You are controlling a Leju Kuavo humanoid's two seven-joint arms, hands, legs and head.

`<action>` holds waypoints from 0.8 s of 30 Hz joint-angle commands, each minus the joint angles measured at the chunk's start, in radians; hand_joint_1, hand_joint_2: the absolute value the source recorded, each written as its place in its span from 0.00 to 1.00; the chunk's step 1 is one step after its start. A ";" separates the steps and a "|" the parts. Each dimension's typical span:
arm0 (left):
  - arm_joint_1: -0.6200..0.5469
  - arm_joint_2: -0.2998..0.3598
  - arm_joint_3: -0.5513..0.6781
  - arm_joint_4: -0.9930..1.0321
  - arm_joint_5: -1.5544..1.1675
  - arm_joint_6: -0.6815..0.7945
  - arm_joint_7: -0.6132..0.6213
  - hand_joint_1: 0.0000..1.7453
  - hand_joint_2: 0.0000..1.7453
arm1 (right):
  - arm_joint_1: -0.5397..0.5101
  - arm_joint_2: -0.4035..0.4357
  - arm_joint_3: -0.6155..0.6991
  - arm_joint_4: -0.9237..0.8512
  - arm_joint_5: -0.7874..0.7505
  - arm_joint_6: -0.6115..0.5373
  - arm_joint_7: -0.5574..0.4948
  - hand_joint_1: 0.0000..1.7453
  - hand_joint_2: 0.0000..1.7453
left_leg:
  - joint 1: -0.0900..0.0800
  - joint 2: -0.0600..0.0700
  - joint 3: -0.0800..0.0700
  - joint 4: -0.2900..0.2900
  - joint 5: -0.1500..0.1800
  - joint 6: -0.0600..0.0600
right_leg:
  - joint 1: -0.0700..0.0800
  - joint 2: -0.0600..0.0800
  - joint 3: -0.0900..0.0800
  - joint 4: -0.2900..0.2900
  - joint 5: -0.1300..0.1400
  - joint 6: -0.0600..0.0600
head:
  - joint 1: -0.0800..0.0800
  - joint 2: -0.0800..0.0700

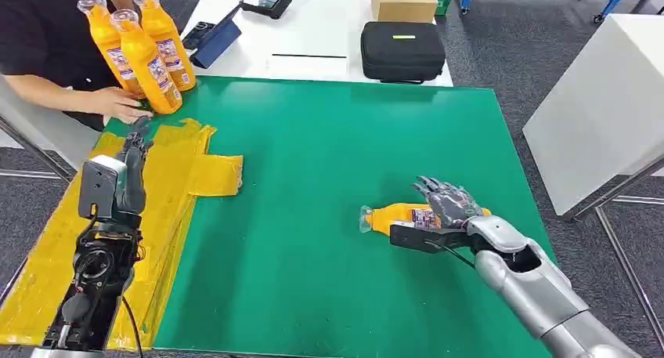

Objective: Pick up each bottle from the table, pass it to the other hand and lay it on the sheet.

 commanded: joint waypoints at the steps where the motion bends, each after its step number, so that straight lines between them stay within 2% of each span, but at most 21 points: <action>1: 0.005 0.012 0.022 0.023 0.012 0.022 0.007 0.00 0.00 | -0.119 -0.001 0.086 0.188 -0.014 0.033 -0.025 0.00 1.00 | 0.000 0.001 0.004 -0.001 -0.001 -0.001 | 0.000 0.003 0.003 0.000 -0.001 -0.001 | 0.000 0.000; 3: 0.011 0.016 0.028 0.027 0.014 0.025 0.008 0.00 0.00 | -0.109 -0.019 0.083 0.168 -0.022 0.040 -0.026 0.00 1.00 | 0.000 0.000 0.007 0.000 -0.003 -0.002 | -0.001 0.003 0.006 0.000 -0.003 -0.002 | 0.000 0.000; 5: 0.011 0.018 0.029 0.033 0.019 0.024 0.007 0.00 0.00 | -0.101 -0.026 0.079 0.146 -0.031 0.067 -0.012 0.00 1.00 | 0.000 0.000 0.003 0.000 -0.001 -0.001 | 0.000 0.001 0.002 0.000 -0.001 -0.001 | 0.000 0.000; 6: 0.002 0.017 0.026 0.043 0.019 0.024 0.007 0.00 0.00 | -0.093 -0.031 0.079 0.138 -0.025 0.072 0.002 0.00 1.00 | -0.001 0.000 0.007 0.000 -0.003 -0.001 | -0.001 0.003 0.006 0.001 -0.003 -0.002 | 0.000 0.000; 11: -0.012 0.017 0.021 0.058 0.023 0.031 0.013 0.00 0.00 | -0.008 -0.104 0.048 0.081 -0.040 0.061 0.019 0.00 1.00 | 0.000 -0.004 0.006 -0.001 -0.002 -0.002 | -0.001 -0.001 0.007 0.000 -0.003 -0.002 | 0.000 0.000; 15: -0.006 0.023 0.029 0.065 0.029 0.039 0.013 0.00 0.00 | -0.011 -0.116 0.048 0.083 -0.041 0.068 0.010 0.00 1.00 | -0.001 -0.002 0.002 0.000 -0.001 -0.001 | -0.001 -0.001 0.002 0.000 -0.001 -0.001 | 0.000 0.000; 17: -0.001 0.022 0.034 0.063 0.035 0.044 0.009 0.00 0.00 | -0.021 -0.108 0.052 0.093 -0.039 0.069 0.008 0.00 1.00 | -0.001 -0.001 0.006 0.000 -0.003 -0.002 | -0.002 0.002 0.005 0.001 -0.003 -0.002 | 0.000 0.000; 21: 0.000 0.019 0.045 0.067 0.047 0.051 -0.003 0.00 0.00 | -0.089 -0.086 0.091 0.182 -0.037 0.094 -0.009 0.00 1.00 | -0.001 0.001 0.005 -0.001 -0.002 -0.002 | -0.001 0.003 0.003 0.000 -0.002 -0.002 | 0.000 0.000; 24: -0.032 0.016 0.036 0.099 0.046 0.047 -0.003 0.00 0.00 | -0.078 -0.127 0.110 0.188 -0.057 0.104 -0.026 0.00 1.00 | -0.001 -0.001 0.001 0.000 0.000 -0.001 | -0.001 0.000 0.001 0.000 0.000 -0.001 | 0.000 0.000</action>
